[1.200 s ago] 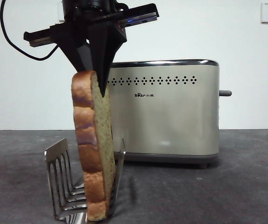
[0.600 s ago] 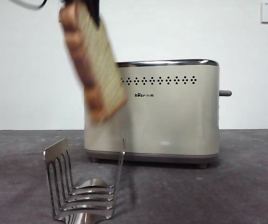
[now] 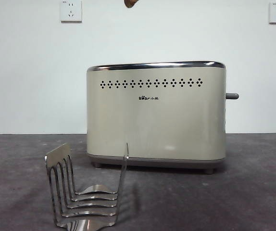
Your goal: Pick up a slice of bread from the rack,put the bread on the toaster,press the button
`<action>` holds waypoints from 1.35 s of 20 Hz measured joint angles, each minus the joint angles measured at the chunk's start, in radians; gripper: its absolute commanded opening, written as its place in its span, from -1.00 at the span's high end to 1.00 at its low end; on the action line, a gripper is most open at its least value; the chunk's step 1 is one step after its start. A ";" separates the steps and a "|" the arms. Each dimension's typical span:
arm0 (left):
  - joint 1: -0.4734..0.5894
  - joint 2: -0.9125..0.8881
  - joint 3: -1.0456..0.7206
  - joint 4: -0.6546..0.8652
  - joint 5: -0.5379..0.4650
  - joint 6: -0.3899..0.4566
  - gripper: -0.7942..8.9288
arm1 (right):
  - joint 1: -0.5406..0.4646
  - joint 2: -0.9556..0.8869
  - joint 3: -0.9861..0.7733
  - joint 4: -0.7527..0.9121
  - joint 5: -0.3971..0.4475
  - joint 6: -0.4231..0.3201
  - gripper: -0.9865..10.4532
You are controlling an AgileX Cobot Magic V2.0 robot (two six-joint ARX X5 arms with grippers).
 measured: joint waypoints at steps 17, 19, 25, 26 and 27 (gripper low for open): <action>0.000 0.144 -0.001 0.000 0.001 0.577 0.86 | 0.000 0.000 0.000 -0.001 0.000 0.000 0.83; 0.000 0.172 -0.001 -0.002 0.000 0.577 0.86 | 0.000 0.000 0.000 -0.001 0.000 0.000 0.83; 0.001 0.219 -0.001 -0.004 -0.001 0.560 0.86 | 0.000 0.000 0.000 -0.001 0.000 0.000 0.83; 0.004 0.227 -0.001 -0.007 -0.001 0.558 0.86 | 0.000 0.000 0.000 -0.001 0.000 0.000 0.83; 0.005 0.238 -0.001 -0.008 -0.003 0.558 0.86 | 0.000 0.000 0.000 -0.001 0.000 0.000 0.83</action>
